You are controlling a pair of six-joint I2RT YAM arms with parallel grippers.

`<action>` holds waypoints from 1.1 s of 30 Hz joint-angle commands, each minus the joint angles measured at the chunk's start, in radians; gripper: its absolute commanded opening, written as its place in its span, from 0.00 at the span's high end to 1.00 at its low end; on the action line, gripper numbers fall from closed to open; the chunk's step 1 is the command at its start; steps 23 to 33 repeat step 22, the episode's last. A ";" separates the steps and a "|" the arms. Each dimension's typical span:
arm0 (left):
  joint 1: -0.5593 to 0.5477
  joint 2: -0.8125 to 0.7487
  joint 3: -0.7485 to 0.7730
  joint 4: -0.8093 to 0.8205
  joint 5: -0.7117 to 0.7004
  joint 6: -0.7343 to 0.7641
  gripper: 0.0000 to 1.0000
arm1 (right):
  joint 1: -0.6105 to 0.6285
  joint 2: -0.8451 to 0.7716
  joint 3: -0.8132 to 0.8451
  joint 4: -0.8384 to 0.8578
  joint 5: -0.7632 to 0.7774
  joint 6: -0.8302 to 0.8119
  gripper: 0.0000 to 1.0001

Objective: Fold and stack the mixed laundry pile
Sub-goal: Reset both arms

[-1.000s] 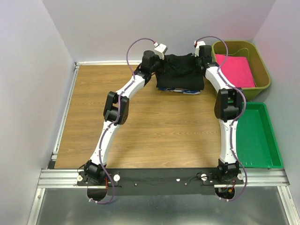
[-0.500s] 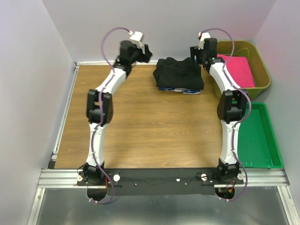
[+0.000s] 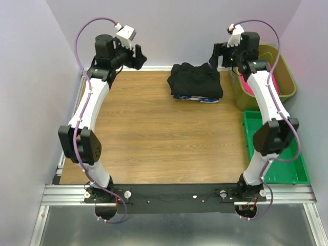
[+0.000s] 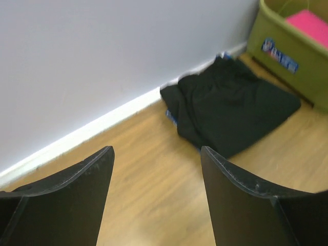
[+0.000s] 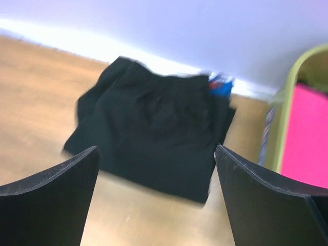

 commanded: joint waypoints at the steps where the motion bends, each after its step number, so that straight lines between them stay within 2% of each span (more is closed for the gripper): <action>1: 0.064 -0.134 -0.149 -0.263 0.108 0.161 0.23 | -0.001 -0.184 -0.258 -0.088 -0.073 0.026 0.00; 7: 0.124 -0.378 -0.413 -0.257 0.064 0.266 0.23 | -0.003 -0.430 -0.605 -0.068 -0.090 0.032 0.00; 11: 0.144 -0.539 -0.649 -0.237 0.025 0.316 0.23 | -0.003 -0.536 -0.849 -0.049 -0.083 0.034 0.00; 16: 0.150 -0.639 -0.818 -0.216 -0.002 0.342 0.23 | -0.003 -0.626 -1.008 -0.022 -0.068 0.034 0.00; 21: 0.150 -0.691 -0.880 -0.210 -0.008 0.363 0.23 | -0.003 -0.704 -1.052 -0.009 -0.045 0.032 0.00; 33: 0.150 -0.693 -0.875 -0.210 -0.019 0.374 0.23 | -0.003 -0.706 -1.042 -0.017 -0.043 0.028 0.00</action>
